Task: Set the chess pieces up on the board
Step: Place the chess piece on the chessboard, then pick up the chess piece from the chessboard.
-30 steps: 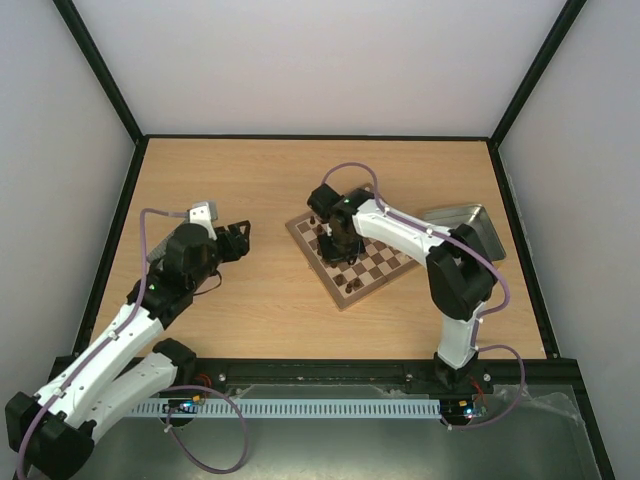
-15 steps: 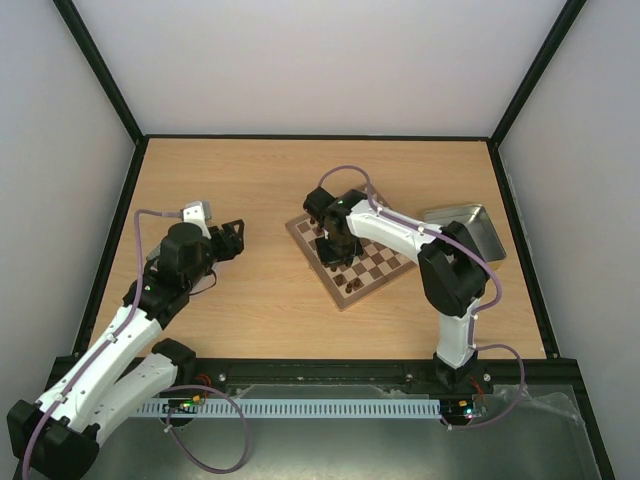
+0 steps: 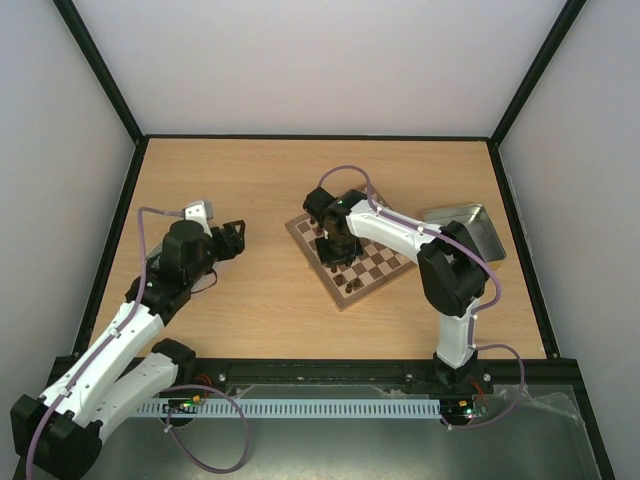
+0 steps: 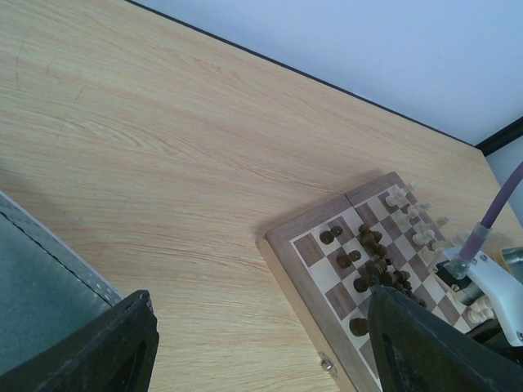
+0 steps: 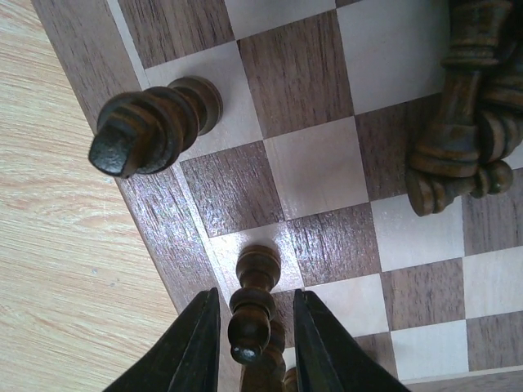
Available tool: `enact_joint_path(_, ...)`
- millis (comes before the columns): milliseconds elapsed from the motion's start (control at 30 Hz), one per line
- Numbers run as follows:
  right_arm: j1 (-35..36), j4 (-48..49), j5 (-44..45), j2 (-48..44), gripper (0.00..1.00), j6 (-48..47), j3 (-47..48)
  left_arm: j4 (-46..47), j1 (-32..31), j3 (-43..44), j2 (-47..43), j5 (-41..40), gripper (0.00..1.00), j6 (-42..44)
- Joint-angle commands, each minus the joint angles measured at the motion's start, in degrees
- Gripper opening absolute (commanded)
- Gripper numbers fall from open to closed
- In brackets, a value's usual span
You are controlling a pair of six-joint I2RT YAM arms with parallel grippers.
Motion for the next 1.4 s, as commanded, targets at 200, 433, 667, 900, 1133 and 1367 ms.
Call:
enact_joint_path(200, -1.0, 3.8, 5.6, -7.7, 0.3, 3.2, 0.9, 4.9, 0.9, 0.9, 3.8, 5.1, 0.73, -1.0)
enact_joint_path(433, -9.6, 18.0, 8.7, -19.0, 0.35, 10.1, -12.9, 11.2, 0.9, 2.4, 10.6, 11.6, 0.74, -1.1)
enact_joint_path(667, -11.4, 26.2, 7.2, -16.1, 0.37, 15.0, -19.7, 14.2, 0.9, 5.8, 15.4, 13.8, 0.75, -0.6)
enact_joint_path(900, -11.4, 28.9, 4.3, -12.0, 0.38, 15.7, -20.4, 15.1, 1.0, 6.8, 17.6, 14.5, 0.75, 0.4)
enact_joint_path(1133, -11.1, 27.5, 4.0, -9.3, 0.27, 15.6, -19.8, 16.0, 1.1, 6.6, 18.4, 14.9, 0.75, 0.5)
enact_joint_path(1367, -10.1, 26.7, 3.9, -8.3, 0.22, 15.7, -19.8, 16.3, 1.3, 6.3, 18.7, 15.7, 0.75, 0.2)
